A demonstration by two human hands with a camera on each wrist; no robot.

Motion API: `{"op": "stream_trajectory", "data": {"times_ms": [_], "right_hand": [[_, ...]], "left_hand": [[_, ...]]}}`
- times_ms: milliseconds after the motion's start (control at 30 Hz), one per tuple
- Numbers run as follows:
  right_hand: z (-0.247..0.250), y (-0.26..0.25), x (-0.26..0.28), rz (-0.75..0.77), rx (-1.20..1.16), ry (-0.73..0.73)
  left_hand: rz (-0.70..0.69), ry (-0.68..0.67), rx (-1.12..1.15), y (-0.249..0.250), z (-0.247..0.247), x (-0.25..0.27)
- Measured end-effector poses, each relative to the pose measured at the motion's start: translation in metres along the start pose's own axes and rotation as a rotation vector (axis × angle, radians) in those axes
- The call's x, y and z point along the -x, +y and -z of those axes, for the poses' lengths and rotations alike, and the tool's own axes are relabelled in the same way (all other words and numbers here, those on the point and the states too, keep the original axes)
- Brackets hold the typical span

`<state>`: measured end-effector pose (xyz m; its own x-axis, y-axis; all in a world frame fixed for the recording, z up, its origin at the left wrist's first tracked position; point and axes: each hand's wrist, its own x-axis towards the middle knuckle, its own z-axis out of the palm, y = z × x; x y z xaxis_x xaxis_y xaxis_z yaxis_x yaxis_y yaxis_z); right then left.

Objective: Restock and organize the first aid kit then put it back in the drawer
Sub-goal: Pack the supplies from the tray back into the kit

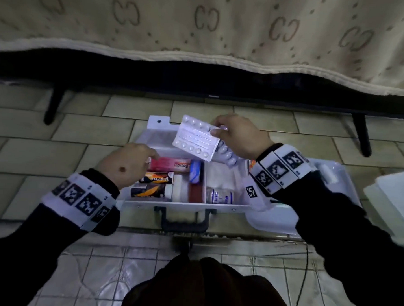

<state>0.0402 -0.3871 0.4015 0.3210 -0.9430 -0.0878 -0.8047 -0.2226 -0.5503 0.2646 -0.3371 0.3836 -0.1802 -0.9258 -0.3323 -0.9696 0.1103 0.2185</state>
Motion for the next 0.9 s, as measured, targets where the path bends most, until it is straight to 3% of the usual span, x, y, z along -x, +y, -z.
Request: {"op": "stream_trajectory", "data": {"times_ms": [100, 167, 333, 500, 700, 900], "right_hand": [[-0.016, -0.019, -0.014, 0.073, 0.148, -0.059], [-0.026, -0.029, -0.021, 0.106, 0.199, -0.096], [-0.038, -0.048, -0.027, 0.247, 0.385, -0.107], [-0.046, -0.072, -0.026, 0.331, 0.599, -0.149], [-0.061, -0.089, -0.037, 0.244, 0.762, -0.300], [-0.064, -0.091, -0.048, 0.247, 0.793, -0.272]], "left_hand": [[-0.186, -0.040, -0.108, -0.006, -0.017, 0.002], [-0.237, -0.090, -0.150, -0.006, -0.026, 0.002], [-0.205, -0.164, -0.261, -0.010, -0.044, -0.004], [-0.266, -0.154, -0.200, -0.017, -0.040, 0.000], [-0.322, -0.077, -0.129, -0.023, -0.039, -0.008], [-0.278, 0.014, -0.092, -0.032, -0.041, -0.007]]}}
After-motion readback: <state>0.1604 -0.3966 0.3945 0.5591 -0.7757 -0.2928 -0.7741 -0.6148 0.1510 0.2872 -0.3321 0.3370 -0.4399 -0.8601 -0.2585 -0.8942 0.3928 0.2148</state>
